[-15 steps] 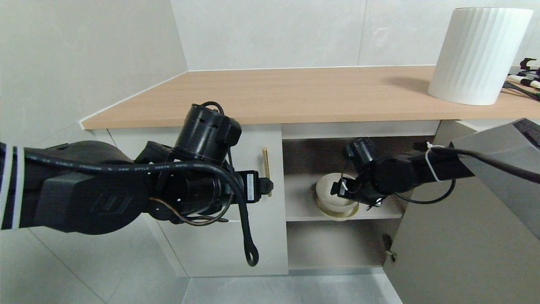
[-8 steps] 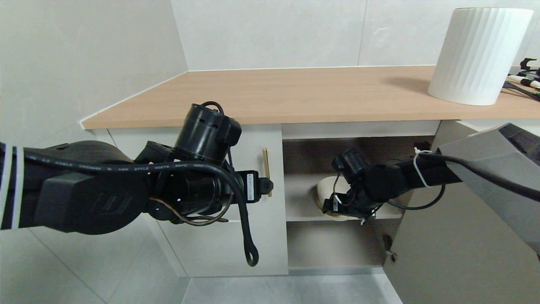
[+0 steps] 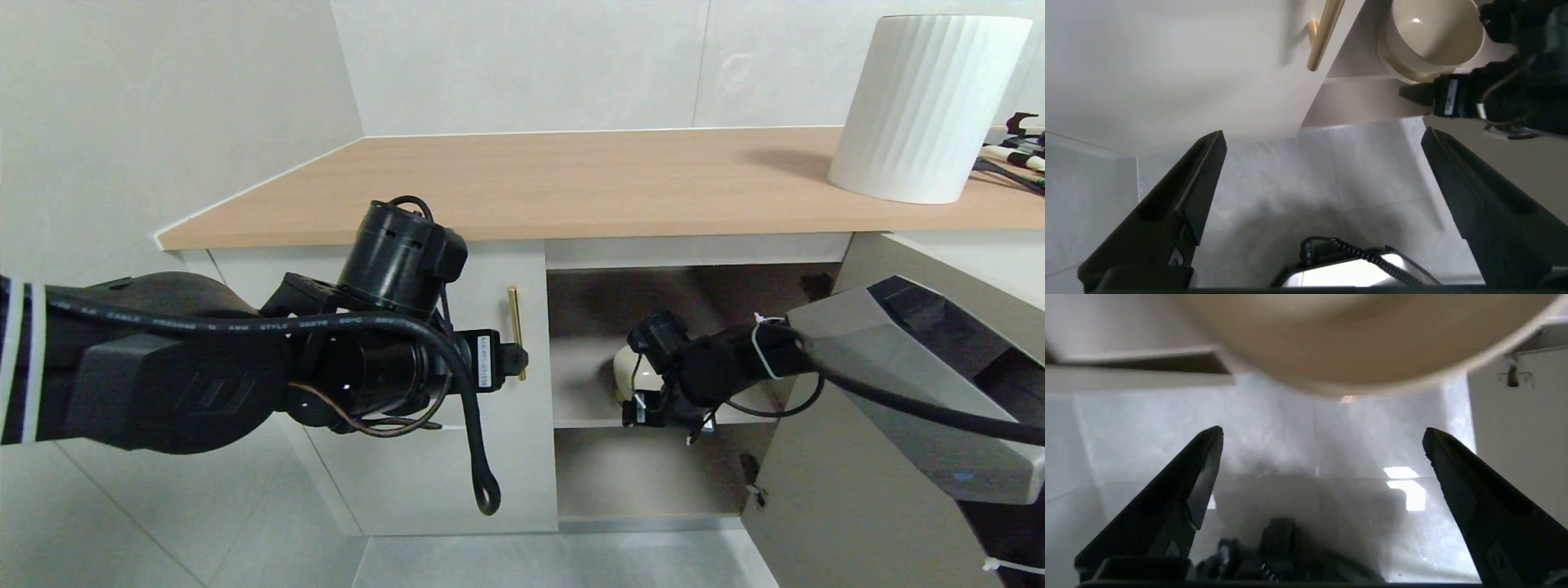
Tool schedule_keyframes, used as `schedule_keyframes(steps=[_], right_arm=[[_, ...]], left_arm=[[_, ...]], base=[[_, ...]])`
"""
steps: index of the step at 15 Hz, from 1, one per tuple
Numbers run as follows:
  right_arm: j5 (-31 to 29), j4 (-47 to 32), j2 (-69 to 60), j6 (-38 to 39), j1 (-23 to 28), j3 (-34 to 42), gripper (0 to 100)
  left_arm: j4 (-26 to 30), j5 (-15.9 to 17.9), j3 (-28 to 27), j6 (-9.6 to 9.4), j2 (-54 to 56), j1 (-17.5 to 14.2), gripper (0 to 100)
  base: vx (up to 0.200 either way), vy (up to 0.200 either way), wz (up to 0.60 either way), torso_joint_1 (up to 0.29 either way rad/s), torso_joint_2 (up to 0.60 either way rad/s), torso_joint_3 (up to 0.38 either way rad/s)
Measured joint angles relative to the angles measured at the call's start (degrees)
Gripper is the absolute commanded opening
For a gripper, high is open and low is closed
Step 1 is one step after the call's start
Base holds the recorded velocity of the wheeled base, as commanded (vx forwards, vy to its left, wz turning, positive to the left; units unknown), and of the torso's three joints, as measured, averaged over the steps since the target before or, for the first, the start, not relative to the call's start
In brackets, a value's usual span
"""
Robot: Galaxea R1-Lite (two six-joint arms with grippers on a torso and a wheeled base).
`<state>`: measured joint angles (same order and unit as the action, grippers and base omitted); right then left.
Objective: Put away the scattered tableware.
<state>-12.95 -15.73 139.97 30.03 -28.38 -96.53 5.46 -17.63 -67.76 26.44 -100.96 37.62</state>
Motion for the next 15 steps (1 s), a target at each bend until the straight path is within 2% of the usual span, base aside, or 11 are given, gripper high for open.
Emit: schedule_keyframes(steps=[9, 13, 15], right_arm=[[-6.01, 0.21, 6.80, 1.39, 2.83, -9.81, 100], [-6.05, -0.28, 6.34, 2.16, 3.13, -10.19, 100], [-5.44, -1.27, 3.11, 2.55, 2.73, -7.78, 100]], left_arm=[[0.00, -0.11, 0.00, -0.01, 0.00, -0.02, 100], [0.00, -0.11, -0.05, 0.00, 0.09, -0.09, 100], [0.00, -0.24, -0.05, 0.07, 0.52, -0.09, 100]], base=[[0.000, 0.000, 0.00, 0.000, 0.00, 0.000], [0.000, 0.000, 0.00, 0.000, 0.00, 0.000], [0.000, 0.000, 0.00, 0.000, 0.00, 0.000]])
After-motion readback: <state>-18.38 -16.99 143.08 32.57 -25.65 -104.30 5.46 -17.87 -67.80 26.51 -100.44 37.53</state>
